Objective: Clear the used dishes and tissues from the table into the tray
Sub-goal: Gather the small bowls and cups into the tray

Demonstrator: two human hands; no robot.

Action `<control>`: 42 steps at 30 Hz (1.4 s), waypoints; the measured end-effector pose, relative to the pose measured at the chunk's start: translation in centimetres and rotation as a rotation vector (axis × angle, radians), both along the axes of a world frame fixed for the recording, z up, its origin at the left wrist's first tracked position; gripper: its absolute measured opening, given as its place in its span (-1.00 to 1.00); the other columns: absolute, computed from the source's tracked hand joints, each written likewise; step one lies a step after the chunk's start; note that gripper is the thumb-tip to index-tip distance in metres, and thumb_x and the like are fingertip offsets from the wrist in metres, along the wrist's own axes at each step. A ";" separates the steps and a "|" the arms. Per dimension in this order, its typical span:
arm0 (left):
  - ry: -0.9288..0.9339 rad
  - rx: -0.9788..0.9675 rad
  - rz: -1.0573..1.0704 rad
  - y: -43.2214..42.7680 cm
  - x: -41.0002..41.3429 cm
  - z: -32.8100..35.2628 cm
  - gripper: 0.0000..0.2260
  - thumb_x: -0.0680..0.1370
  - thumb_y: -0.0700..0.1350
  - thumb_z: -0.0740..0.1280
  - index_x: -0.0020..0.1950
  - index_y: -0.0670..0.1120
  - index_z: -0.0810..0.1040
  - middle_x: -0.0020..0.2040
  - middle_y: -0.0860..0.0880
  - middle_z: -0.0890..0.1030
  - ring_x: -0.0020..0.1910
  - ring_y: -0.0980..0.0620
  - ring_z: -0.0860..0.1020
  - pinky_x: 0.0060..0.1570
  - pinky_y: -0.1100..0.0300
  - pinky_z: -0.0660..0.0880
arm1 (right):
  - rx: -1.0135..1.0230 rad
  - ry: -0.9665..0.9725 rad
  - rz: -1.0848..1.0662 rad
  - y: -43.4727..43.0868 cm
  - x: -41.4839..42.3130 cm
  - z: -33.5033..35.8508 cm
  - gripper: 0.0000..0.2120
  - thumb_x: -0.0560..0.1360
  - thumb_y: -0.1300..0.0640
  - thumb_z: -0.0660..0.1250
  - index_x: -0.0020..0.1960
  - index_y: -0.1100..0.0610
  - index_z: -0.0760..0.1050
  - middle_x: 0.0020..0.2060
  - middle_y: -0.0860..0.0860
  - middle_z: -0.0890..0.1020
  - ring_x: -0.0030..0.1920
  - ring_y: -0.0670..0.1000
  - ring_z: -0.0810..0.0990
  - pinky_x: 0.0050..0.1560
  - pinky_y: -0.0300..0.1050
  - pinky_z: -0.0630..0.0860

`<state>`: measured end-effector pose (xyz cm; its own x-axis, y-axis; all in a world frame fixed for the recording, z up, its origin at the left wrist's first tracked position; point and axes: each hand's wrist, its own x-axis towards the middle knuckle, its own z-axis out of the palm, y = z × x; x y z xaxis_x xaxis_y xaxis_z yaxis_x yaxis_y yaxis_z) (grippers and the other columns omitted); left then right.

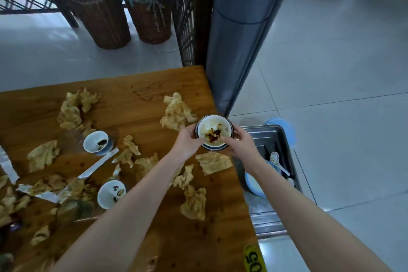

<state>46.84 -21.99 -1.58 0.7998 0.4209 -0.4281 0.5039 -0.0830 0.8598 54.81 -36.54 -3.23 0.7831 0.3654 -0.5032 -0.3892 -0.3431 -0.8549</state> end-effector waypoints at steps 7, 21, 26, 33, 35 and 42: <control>0.031 -0.046 0.012 -8.0 6.3 -2.0 -0.63 0.49 -0.34 0.33 0.29 -0.12 0.52 0.14 -0.03 0.60 0.12 0.05 0.51 0.07 0.26 0.42 | 0.026 0.048 -0.011 -7.7 6.3 -2.4 -0.54 0.44 0.26 0.39 0.32 0.06 0.45 0.08 0.06 0.62 0.08 0.08 0.58 -0.07 -0.04 0.59; 0.369 -0.165 0.331 -14.6 16.0 -17.2 -0.62 0.54 -0.33 0.23 0.32 -0.06 0.41 0.14 -0.04 0.55 0.01 0.07 0.48 -0.06 0.26 0.40 | -0.036 0.246 0.121 -12.4 15.5 -17.6 -0.52 0.41 0.31 0.40 0.29 0.05 0.45 0.07 0.06 0.63 -0.01 0.01 0.61 -0.26 -0.27 0.51; 0.476 -0.182 0.419 -14.3 18.2 -21.7 -0.51 0.53 -0.35 0.21 0.45 -0.12 0.25 0.33 -0.14 0.42 0.24 -0.06 0.42 0.13 0.19 0.36 | -0.054 0.300 0.160 -11.3 17.0 -23.6 -0.44 0.40 0.36 0.41 0.36 0.11 0.39 0.14 0.12 0.59 0.13 0.08 0.58 0.17 0.04 0.53; 0.595 -0.211 0.436 -14.2 19.4 -26.8 -0.45 0.51 -0.37 0.19 0.49 -0.12 0.21 0.39 -0.17 0.38 0.35 -0.12 0.38 0.36 0.03 0.32 | -0.085 0.373 0.213 -11.0 18.1 -28.4 -0.39 0.41 0.34 0.39 0.41 0.10 0.31 0.16 0.09 0.56 0.15 0.06 0.56 0.16 -0.01 0.54; 0.602 -0.214 0.424 -14.2 19.5 -27.7 -0.44 0.50 -0.38 0.19 0.49 -0.12 0.21 0.39 -0.17 0.39 0.35 -0.12 0.38 0.36 0.03 0.32 | -0.089 0.391 0.209 -11.0 18.4 -29.2 -0.38 0.42 0.35 0.38 0.41 0.09 0.29 0.15 0.08 0.56 0.15 0.04 0.56 0.16 -0.04 0.54; 0.595 -0.198 0.374 -14.6 19.2 -27.8 -0.34 0.51 -0.37 0.23 0.54 -0.01 0.11 0.47 -0.09 0.29 0.43 -0.09 0.30 0.37 0.01 0.32 | -0.124 0.385 0.203 -11.9 18.3 -29.4 -0.32 0.44 0.32 0.37 0.48 0.08 0.21 0.15 -0.01 0.53 0.13 -0.04 0.54 0.05 -0.18 0.52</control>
<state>66.01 -36.60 -29.39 0.2261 0.4899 -0.8420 0.8546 0.3151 0.4128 73.16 -48.41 -32.60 0.4491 0.4106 -0.7935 -0.5851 -0.5360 -0.6086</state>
